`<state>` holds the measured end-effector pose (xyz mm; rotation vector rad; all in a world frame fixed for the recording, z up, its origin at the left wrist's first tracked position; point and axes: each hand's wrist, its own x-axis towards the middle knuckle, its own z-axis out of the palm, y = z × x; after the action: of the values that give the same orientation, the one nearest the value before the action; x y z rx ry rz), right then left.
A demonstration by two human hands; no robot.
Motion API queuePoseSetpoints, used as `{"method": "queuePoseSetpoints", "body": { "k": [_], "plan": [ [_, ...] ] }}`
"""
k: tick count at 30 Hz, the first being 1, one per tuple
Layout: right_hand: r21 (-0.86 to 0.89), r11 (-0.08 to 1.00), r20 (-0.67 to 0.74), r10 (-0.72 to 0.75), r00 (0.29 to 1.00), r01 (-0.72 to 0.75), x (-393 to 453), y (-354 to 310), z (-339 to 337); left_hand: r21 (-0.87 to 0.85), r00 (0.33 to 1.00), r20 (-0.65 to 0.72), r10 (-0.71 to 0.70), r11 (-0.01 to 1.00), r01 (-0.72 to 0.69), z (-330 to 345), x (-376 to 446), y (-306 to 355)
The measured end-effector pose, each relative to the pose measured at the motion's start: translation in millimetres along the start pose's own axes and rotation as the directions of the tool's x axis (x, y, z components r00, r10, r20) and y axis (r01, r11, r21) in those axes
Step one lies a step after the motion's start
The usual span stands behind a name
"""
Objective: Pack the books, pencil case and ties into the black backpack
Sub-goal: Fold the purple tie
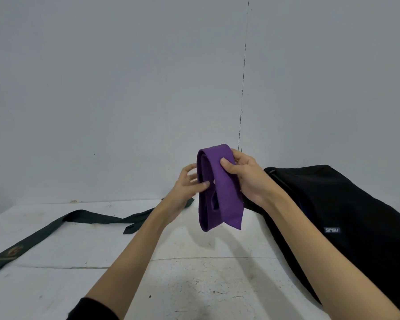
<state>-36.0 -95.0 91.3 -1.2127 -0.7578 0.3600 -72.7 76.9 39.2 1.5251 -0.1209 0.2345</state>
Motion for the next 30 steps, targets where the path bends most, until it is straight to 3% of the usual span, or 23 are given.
{"method": "queuePoseSetpoints", "body": {
  "k": [4,7,12,14,18,30],
  "plan": [
    [0.023,1.0,0.014,-0.011,1.0,0.011,-0.4,-5.9,3.2,-0.096,0.985,0.146,-0.092,0.99,0.107,11.7,0.8,-7.9],
    [-0.013,1.0,-0.003,0.005,1.0,-0.005,-2.0,-3.6,2.5,-0.167,0.985,0.105,-0.134,0.974,0.15,20.8,1.8,-6.1],
    [-0.106,0.993,-0.116,-0.07,0.991,0.058,-4.2,8.7,6.9,-0.147,0.995,0.04,-0.088,0.985,0.093,36.7,0.8,10.6],
    [-0.209,0.973,-0.211,-0.146,0.966,0.102,-2.8,16.4,13.5,-0.142,0.997,0.039,-0.062,0.988,0.067,41.8,0.4,14.6],
    [-0.533,0.823,-0.295,-0.397,0.869,0.195,0.2,28.6,28.3,-0.189,0.999,0.013,-0.049,0.981,0.051,46.9,1.7,19.4],
    [-0.721,0.683,-0.382,-0.536,0.753,0.119,0.6,38.8,36.7,-0.392,0.999,0.018,-0.032,0.919,0.036,51.1,-4.4,29.8]
  ]
}}
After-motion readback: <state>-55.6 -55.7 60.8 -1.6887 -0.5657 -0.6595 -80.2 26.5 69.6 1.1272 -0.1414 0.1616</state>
